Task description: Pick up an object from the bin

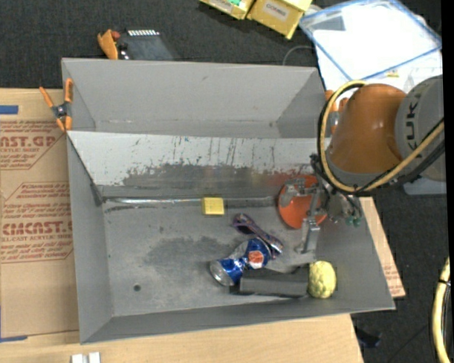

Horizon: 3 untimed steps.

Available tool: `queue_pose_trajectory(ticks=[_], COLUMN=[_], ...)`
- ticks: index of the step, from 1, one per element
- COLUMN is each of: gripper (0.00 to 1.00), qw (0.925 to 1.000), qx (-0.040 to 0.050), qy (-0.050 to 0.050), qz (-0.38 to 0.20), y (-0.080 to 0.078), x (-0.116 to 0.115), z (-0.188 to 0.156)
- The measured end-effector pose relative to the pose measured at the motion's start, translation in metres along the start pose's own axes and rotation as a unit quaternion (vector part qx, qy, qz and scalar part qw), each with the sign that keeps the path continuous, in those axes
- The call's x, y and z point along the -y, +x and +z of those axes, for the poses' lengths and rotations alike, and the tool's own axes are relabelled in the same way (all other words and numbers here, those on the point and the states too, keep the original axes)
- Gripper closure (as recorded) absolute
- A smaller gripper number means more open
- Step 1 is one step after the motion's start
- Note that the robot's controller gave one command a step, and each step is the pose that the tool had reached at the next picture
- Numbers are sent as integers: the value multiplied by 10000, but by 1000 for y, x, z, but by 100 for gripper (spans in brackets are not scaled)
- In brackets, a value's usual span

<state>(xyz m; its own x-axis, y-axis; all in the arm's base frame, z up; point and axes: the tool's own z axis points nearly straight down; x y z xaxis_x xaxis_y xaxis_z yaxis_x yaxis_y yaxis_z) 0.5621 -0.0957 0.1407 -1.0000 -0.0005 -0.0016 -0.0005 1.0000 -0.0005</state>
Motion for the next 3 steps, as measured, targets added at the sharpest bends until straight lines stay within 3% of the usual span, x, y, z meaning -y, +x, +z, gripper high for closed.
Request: queue_pose_trajectory(ticks=[1, 2, 3], gripper=[0, 0, 0], qw=[9999, 9999, 9986], qx=[111, 97, 102], qy=[6, 10, 17], qz=[53, 72, -526], y=[27, 29, 37], x=[-64, -61, -90], z=[65, 66, 46])
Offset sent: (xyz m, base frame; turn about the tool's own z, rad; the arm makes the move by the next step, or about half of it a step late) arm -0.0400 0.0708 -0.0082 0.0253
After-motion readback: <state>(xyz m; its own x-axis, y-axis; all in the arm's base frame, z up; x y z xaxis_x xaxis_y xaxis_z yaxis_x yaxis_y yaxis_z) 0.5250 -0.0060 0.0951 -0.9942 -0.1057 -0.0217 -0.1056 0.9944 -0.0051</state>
